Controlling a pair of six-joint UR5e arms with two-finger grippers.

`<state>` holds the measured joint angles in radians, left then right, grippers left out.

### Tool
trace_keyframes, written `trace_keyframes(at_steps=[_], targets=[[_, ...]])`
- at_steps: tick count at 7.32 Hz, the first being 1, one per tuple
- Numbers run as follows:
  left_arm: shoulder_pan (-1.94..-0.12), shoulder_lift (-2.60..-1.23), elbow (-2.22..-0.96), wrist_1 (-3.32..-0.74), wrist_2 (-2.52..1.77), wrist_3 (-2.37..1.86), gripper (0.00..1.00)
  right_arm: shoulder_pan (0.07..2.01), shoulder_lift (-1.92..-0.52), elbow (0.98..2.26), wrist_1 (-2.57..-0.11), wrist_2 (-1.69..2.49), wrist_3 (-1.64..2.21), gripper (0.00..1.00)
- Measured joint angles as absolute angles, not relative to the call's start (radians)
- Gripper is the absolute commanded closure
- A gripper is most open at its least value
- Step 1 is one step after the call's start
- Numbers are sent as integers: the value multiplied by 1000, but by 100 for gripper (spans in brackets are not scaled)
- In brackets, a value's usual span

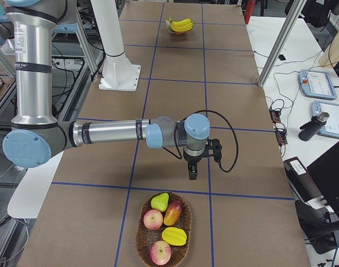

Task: Transfer all bananas from basket to plate

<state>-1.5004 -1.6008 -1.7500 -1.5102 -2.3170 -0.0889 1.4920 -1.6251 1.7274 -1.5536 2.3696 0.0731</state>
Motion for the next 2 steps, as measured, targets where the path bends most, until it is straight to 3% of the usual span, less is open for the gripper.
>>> trace_keyframes(at_steps=[2], targets=[[-1500, -1597, -1745, -1516, -2331, -92, 0, 1491, -1624, 1725, -1551, 2375, 74, 0]])
